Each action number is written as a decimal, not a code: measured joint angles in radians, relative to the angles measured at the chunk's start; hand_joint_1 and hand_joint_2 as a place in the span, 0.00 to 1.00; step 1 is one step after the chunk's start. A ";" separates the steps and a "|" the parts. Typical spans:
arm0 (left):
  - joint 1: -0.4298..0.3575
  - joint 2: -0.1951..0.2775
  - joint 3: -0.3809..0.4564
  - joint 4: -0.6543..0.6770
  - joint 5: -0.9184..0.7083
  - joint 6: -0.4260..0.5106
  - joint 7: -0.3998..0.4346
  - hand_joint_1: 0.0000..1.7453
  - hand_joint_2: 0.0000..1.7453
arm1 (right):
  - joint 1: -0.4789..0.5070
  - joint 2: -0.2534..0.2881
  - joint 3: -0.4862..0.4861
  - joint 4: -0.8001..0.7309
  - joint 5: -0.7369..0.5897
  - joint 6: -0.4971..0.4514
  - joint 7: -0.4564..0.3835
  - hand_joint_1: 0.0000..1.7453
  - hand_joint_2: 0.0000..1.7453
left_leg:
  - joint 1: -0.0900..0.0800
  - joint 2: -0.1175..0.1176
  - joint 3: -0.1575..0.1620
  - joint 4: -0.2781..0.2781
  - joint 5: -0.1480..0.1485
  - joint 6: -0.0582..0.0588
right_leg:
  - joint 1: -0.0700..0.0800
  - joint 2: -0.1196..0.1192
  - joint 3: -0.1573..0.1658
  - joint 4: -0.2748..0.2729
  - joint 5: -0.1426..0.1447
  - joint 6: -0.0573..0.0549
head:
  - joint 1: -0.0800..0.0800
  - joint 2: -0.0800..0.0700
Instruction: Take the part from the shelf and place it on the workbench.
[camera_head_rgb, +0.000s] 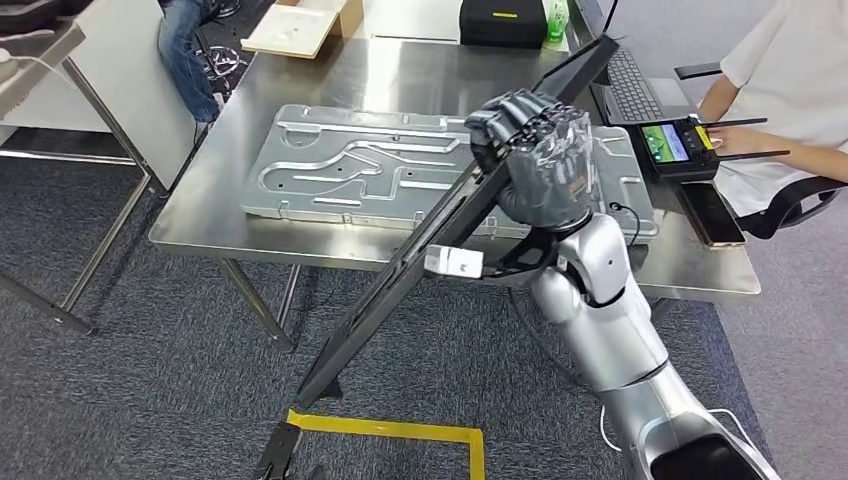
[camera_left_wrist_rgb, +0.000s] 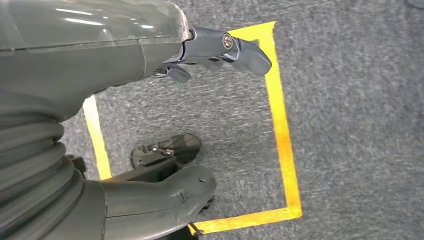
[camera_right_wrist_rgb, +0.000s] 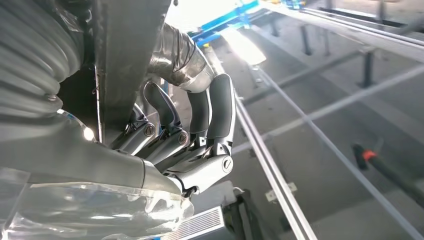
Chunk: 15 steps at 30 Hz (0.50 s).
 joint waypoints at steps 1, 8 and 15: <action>0.002 0.000 0.001 0.000 0.000 -0.004 0.000 0.00 1.00 | -0.009 -0.015 -0.009 0.010 -0.003 0.007 0.003 1.00 1.00 | 0.000 0.000 0.001 -0.003 0.002 0.007 | -0.002 0.000 0.000 0.003 -0.003 0.006 | 0.000 0.000; 0.006 0.000 0.009 0.000 0.005 -0.044 -0.005 0.00 1.00 | -0.070 -0.102 -0.050 0.104 -0.028 0.056 0.006 1.00 1.00 | 0.002 -0.004 0.005 -0.013 0.009 0.033 | -0.007 0.005 -0.136 0.262 -0.102 0.026 | 0.002 0.000; 0.006 -0.005 0.010 0.000 -0.003 -0.065 -0.008 0.00 1.00 | -0.094 -0.119 -0.048 0.141 -0.021 0.066 0.001 1.00 1.00 | -0.005 -0.006 0.008 -0.014 -0.004 0.009 | 0.003 0.010 -0.018 -0.007 0.014 -0.002 | 0.002 0.000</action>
